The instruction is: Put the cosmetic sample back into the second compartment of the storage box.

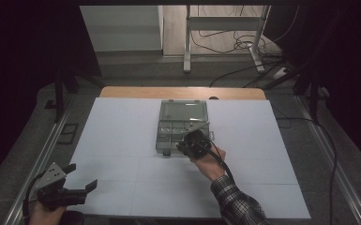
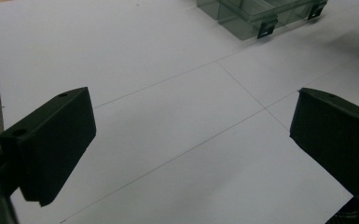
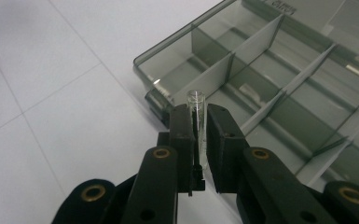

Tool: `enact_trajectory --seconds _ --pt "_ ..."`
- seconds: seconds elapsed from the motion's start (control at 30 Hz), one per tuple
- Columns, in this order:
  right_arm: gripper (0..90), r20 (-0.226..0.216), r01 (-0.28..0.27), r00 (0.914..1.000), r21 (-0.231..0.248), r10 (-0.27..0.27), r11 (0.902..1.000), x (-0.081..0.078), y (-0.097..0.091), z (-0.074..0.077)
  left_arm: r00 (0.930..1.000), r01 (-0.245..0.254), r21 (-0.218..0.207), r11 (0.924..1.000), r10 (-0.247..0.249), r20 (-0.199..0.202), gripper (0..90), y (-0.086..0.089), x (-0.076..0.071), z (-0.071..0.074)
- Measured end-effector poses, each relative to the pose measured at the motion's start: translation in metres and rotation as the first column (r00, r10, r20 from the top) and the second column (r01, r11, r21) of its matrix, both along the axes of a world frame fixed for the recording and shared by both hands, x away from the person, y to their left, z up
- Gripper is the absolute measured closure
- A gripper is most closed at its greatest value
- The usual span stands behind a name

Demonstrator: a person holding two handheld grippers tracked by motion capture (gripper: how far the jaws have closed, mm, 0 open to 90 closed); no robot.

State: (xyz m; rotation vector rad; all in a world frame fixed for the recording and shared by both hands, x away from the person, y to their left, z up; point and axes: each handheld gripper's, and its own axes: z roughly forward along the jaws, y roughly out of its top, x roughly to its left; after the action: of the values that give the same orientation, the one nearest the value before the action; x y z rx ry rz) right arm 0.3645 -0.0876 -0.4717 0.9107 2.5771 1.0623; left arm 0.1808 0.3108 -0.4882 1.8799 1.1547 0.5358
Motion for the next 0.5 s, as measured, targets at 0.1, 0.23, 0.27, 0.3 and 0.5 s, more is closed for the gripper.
enact_trajectory --seconds 0.1,0.23,0.27,0.3,0.5 --pt "81.1 0.002 0.009 1.0000 0.002 -0.009 1.0000 0.005 0.001 0.001 1.0000 -0.001 -0.002 1.0000 0.001 0.000 0.8 0.000 0.000 0.000" --pt "81.1 0.004 0.020 0.9998 0.002 -0.020 0.9998 0.013 0.003 0.002 1.0000 0.001 0.001 1.0000 -0.001 0.001 0.8 0.000 0.000 0.000" --pt "81.1 0.004 0.026 0.9996 -0.001 -0.026 0.9997 0.015 0.004 0.002 1.0000 0.001 0.000 1.0000 -0.001 0.000 0.8 0.000 0.000 0.000" --pt "81.1 0.007 0.025 0.9997 0.003 -0.025 0.9997 0.017 0.004 0.002 1.0000 0.001 -0.002 1.0000 -0.001 -0.001 0.8 0.000 0.000 0.000" --pt "81.1 0.014 0.046 0.9988 -0.007 -0.046 0.9989 0.028 0.004 0.002 1.0000 0.000 -0.006 1.0000 0.000 -0.001 0.8 0.001 0.000 0.000"
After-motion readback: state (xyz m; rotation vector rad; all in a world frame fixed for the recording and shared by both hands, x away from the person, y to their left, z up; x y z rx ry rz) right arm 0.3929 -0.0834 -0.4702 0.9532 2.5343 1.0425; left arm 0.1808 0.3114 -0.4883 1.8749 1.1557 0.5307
